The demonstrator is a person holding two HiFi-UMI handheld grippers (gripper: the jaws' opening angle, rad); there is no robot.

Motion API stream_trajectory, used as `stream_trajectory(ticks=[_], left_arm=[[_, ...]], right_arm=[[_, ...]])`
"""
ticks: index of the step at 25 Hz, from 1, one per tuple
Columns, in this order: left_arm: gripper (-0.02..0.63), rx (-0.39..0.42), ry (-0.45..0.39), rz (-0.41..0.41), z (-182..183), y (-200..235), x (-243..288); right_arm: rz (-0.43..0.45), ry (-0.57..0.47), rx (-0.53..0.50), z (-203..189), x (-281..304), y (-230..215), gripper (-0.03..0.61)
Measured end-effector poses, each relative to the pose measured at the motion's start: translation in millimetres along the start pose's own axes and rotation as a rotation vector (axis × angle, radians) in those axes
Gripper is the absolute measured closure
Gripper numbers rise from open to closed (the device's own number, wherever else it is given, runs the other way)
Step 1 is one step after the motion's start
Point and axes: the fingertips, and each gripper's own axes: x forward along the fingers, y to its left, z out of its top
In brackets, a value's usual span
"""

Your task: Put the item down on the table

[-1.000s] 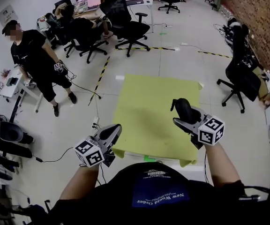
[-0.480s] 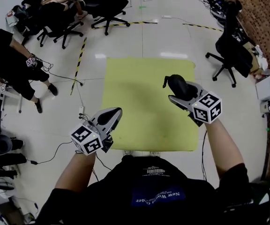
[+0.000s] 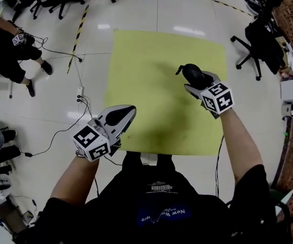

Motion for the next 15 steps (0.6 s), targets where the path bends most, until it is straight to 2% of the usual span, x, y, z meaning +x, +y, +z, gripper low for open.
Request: stream_trajectory(ticks=[8, 15], left_arm=[[0.621, -0.037, 0.003, 0.003, -15, 16, -4], [0.621, -0.055, -0.010, 0.007, -18, 20, -11]], right_arm=[[-0.043, 0.133, -0.058, -36, 58, -3, 0.255], [-0.048, 0.197, -0.099, -54, 74, 3, 0.255]])
